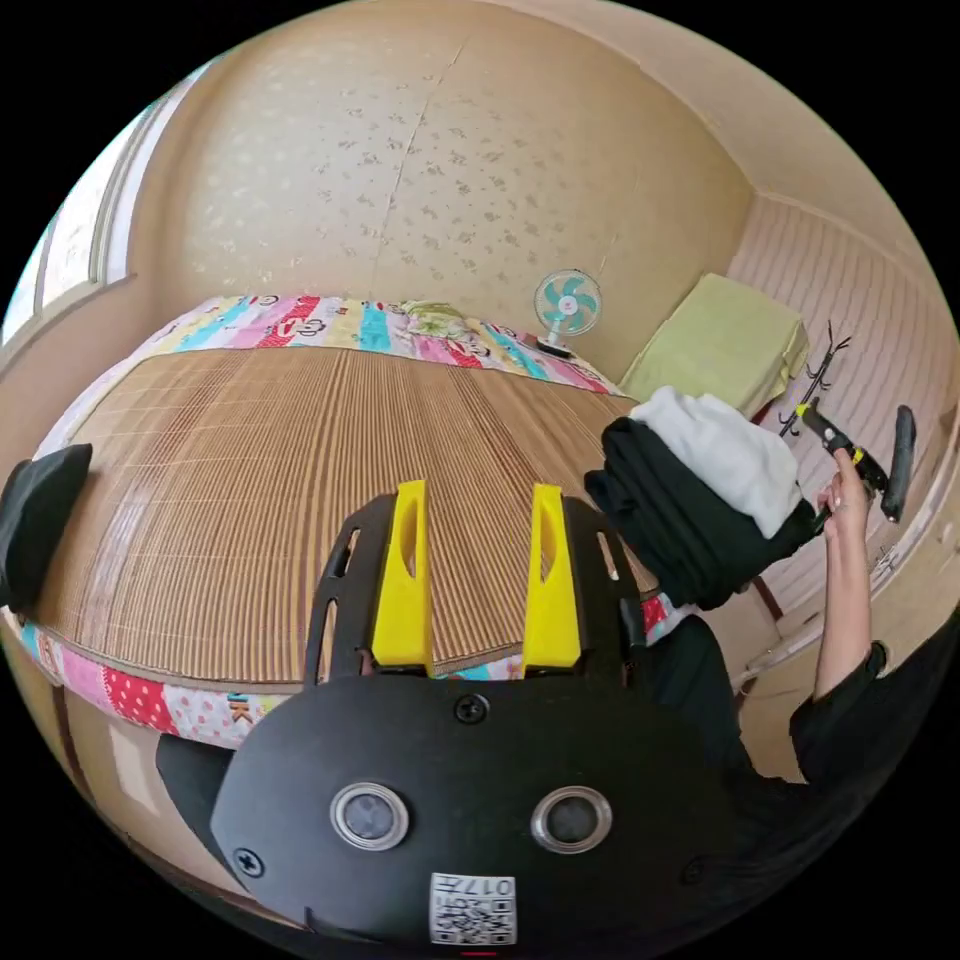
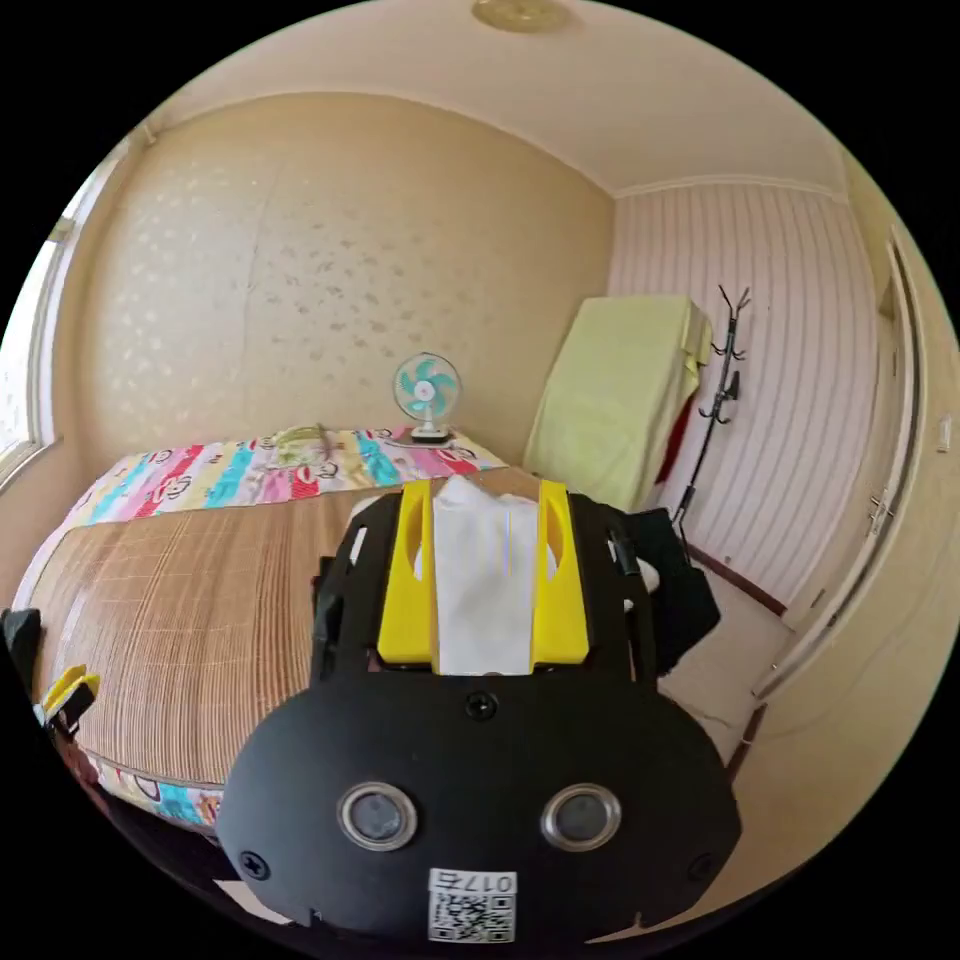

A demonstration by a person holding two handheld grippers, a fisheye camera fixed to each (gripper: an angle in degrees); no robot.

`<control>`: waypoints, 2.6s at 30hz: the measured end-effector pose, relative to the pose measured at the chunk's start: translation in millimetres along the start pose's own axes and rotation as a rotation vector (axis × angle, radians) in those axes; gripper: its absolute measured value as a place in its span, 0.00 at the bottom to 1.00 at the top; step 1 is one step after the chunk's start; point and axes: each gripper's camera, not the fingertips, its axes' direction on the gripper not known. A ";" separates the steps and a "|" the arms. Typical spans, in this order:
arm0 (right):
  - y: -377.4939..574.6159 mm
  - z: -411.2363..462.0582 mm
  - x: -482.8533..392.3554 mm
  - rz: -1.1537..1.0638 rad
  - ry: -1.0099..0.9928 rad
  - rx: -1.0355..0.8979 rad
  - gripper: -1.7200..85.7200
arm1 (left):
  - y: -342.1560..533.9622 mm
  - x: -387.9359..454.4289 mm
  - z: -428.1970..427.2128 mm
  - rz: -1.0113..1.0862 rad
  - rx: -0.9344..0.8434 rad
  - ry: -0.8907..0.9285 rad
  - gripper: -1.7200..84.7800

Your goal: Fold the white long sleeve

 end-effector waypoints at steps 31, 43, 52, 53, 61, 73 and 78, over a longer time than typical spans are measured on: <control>130.7 66.6 -386.2 -0.527 -0.840 -0.380 0.14 | -48.6 -167.7 -28.1 -0.403 -0.060 -0.150 0.17; 116.0 18.9 -260.3 -0.524 -1.283 -0.374 0.04 | -44.6 -49.5 -12.9 0.145 -0.069 0.388 0.03; 134.7 8.1 -158.6 -0.420 -1.340 -0.385 0.06 | 64.6 -38.3 -22.5 0.055 -0.351 0.406 0.11; 127.7 12.6 -170.6 -0.422 -1.303 -0.386 0.06 | 55.1 -53.8 -24.4 -0.013 -0.284 0.412 0.11; 77.1 109.5 -495.2 -0.798 -0.936 -0.481 0.16 | -13.0 -22.8 -19.0 -0.055 -0.132 0.333 0.16; 70.6 -15.2 -483.1 -0.834 -1.012 -0.261 0.06 | 129.3 46.1 -59.8 -0.045 -0.250 -0.044 0.16; 39.7 -179.7 -318.1 -0.738 -1.387 0.238 0.06 | 109.3 61.5 -101.8 -0.024 -0.021 -0.036 0.16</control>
